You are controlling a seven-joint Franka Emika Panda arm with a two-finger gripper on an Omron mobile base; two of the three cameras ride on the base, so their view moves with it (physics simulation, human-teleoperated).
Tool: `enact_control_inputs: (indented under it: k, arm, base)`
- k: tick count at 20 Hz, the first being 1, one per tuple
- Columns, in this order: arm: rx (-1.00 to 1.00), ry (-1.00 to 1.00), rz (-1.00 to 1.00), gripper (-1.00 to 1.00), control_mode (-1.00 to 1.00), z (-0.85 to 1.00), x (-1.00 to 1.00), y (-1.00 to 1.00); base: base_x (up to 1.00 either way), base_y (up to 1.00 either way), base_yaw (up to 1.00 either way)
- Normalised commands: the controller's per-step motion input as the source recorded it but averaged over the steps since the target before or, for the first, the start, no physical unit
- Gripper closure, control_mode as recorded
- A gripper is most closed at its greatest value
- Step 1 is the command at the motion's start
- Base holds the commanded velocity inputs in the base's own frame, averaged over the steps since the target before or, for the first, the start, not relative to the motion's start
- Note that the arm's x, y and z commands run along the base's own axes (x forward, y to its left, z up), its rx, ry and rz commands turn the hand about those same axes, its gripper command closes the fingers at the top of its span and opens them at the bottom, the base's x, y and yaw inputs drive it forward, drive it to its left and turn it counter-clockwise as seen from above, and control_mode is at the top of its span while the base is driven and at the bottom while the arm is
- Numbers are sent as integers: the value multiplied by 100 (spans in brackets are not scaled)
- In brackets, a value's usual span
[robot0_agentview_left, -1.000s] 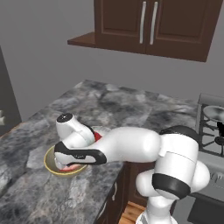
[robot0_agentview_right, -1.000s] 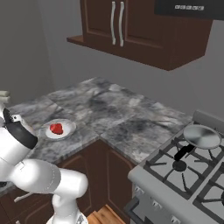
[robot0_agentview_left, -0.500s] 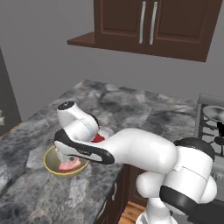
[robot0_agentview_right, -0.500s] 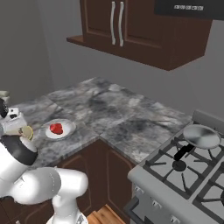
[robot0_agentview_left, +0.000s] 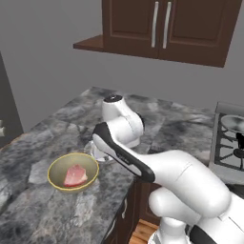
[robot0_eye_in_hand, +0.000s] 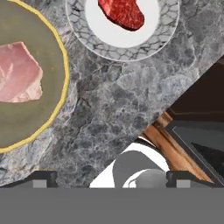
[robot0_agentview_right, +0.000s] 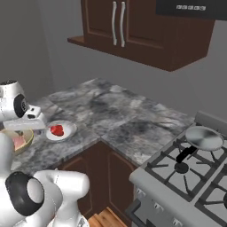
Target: Place one of the steaks on the plate and the other in the bowl. Then place the bowl in the fridge.
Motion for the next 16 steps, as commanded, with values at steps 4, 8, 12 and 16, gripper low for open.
enact_control_inputs:
  k: [4, 8, 12, 16]
  arm:
    - [13, 0, -33, -100, -100, 16, -9, -100]
    - [20, -4, -1, -100, -100, 0, -38, -100]
    - [3, -10, -8, -100, -100, 4, -57, -98]
    - [0, 0, 0, -100, -100, 0, -1, 0]
  base:
    - [0, 0, 0]
    - [0, 0, 0]
    - [0, 0, 0]
    - [0, 0, 0]
